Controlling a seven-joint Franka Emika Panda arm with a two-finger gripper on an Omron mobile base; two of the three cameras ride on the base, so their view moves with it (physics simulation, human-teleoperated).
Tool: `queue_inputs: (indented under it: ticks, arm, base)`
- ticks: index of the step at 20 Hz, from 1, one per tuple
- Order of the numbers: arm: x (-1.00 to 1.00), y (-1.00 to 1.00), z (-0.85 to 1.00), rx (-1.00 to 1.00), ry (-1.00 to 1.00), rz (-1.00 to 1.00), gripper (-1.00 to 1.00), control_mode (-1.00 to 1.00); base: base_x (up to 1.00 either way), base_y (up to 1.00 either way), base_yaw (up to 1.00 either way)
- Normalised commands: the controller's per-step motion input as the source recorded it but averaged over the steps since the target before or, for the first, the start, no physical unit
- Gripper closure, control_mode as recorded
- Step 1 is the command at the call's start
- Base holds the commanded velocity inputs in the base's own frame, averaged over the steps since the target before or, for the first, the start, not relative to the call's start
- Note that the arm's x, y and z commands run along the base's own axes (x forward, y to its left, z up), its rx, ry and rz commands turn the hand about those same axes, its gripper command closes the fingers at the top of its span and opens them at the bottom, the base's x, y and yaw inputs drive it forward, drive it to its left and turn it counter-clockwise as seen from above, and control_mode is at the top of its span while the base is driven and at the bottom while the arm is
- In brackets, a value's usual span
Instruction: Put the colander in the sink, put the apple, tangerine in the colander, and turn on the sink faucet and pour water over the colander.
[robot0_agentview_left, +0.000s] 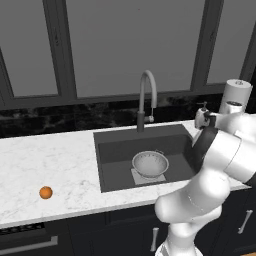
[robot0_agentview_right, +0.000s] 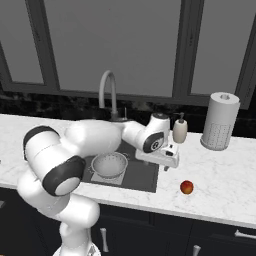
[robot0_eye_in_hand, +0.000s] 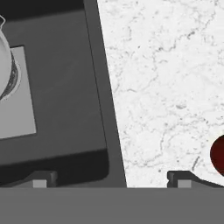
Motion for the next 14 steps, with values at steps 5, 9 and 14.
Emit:
queue_inputs:
  ticks: [5,9,14]
  arm:
    - [0.0,-0.95,0.0,0.0,0.1,-0.11,-1.0,-1.0]
    - [-0.03,-0.94,-0.01,0.0,0.07,-0.07,-1.0,-1.0]
    - [-0.36,-0.52,-0.09,0.0,-0.04,-0.03,-1.0,-1.0]
  base:
    - [0.0,0.0,0.0]
    - [0.0,0.0,0.0]
    - [0.0,0.0,0.0]
